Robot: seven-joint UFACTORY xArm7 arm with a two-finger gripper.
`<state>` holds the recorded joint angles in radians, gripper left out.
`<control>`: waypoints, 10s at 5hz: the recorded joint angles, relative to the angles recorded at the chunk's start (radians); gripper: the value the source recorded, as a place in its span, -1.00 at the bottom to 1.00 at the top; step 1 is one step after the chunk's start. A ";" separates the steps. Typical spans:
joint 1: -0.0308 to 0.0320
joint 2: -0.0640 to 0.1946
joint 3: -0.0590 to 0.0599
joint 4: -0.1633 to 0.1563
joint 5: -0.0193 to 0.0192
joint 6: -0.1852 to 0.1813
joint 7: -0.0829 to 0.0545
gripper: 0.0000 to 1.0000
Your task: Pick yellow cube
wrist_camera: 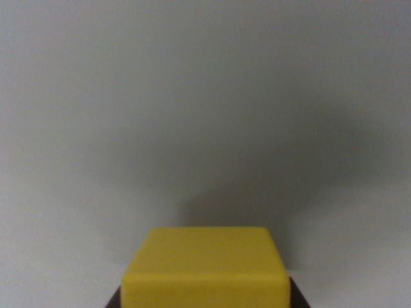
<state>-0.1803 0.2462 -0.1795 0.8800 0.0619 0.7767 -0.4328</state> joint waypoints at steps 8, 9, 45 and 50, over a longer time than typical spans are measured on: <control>0.0021 -0.037 -0.001 0.086 -0.0092 0.122 0.007 1.00; 0.0021 -0.037 -0.001 0.086 -0.0092 0.122 0.007 1.00; 0.0154 -0.265 -0.010 0.620 -0.0662 0.880 0.048 1.00; 0.0162 -0.280 -0.010 0.656 -0.0700 0.930 0.051 1.00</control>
<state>-0.1640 -0.0339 -0.1898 1.5355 -0.0081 1.7069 -0.3819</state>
